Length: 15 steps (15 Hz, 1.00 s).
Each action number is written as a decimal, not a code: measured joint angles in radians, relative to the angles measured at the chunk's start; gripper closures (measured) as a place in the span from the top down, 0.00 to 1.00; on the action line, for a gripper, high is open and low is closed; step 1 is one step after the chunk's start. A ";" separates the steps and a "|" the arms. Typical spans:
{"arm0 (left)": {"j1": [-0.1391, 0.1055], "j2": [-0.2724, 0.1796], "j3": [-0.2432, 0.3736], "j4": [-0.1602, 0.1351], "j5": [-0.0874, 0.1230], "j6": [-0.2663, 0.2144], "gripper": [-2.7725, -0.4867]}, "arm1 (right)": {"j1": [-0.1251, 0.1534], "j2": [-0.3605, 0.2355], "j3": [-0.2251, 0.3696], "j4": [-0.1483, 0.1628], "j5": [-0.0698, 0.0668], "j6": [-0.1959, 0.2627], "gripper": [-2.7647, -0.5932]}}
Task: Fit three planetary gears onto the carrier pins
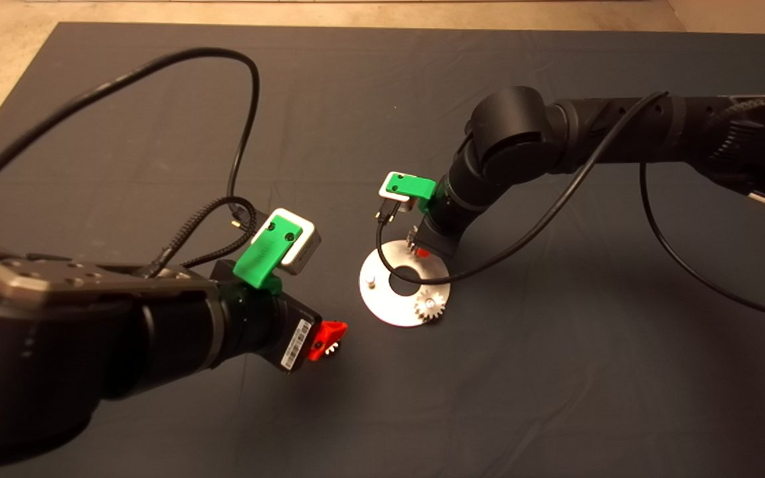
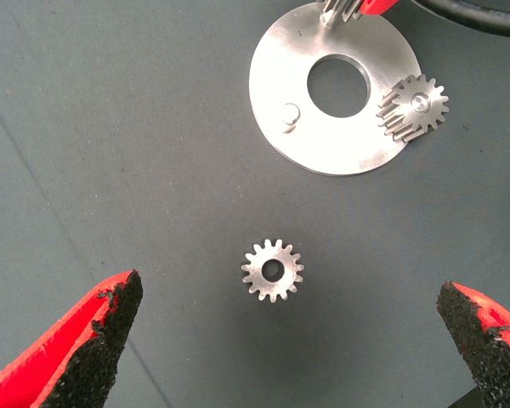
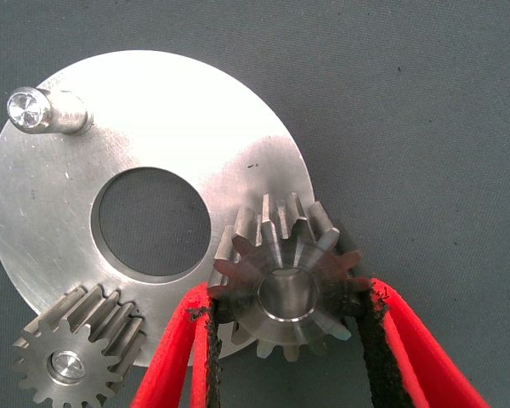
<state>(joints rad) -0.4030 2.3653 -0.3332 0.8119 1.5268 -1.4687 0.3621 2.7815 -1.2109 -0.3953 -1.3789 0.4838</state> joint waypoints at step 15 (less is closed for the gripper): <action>-0.003 -0.004 0.000 0.000 0.000 0.000 0.89 | -0.030 -0.002 0.001 -0.020 -0.009 -0.031 0.13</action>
<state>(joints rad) -0.4055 2.3617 -0.3332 0.8119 1.5268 -1.4683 0.3323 2.7796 -1.2102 -0.4152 -1.3877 0.4530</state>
